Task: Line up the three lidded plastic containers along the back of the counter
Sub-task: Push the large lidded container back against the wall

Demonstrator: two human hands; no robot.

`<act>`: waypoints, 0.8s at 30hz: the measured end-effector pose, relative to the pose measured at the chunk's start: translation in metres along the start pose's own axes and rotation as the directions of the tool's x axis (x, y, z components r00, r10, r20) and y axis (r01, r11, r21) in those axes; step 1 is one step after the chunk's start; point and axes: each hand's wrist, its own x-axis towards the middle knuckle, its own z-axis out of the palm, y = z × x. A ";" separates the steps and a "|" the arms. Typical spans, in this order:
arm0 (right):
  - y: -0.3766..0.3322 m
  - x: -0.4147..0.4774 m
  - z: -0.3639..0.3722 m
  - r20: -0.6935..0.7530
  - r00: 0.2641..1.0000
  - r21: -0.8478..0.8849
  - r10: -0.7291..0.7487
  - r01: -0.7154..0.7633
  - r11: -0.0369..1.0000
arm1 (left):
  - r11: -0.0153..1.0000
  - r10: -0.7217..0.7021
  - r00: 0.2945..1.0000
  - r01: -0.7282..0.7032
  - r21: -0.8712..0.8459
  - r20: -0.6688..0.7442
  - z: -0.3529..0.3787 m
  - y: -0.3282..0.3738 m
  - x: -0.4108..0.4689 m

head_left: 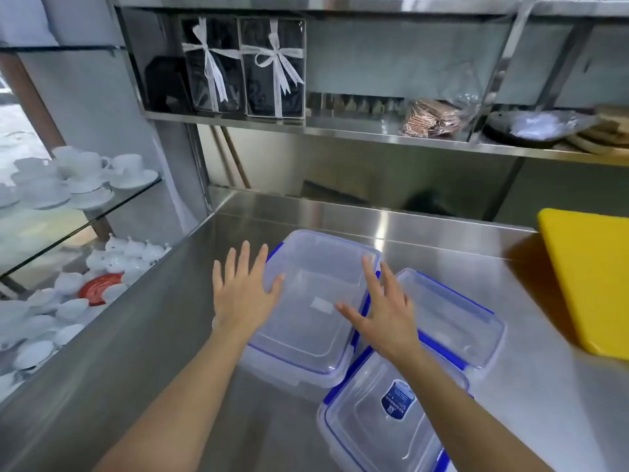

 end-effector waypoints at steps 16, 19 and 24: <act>-0.015 0.003 0.029 0.341 0.894 0.304 0.289 -0.396 0.867 | 0.870 -0.157 0.824 0.377 -0.318 0.545 -0.004 -0.044 0.004; -0.016 0.012 0.031 0.340 0.898 0.350 0.280 -0.397 0.849 | 0.866 -0.162 0.852 0.365 -0.342 0.497 -0.001 -0.043 0.004; -0.013 0.041 0.029 0.378 0.901 0.408 0.214 -0.369 0.835 | 0.839 -0.266 0.846 0.439 -0.321 0.463 0.006 -0.038 0.005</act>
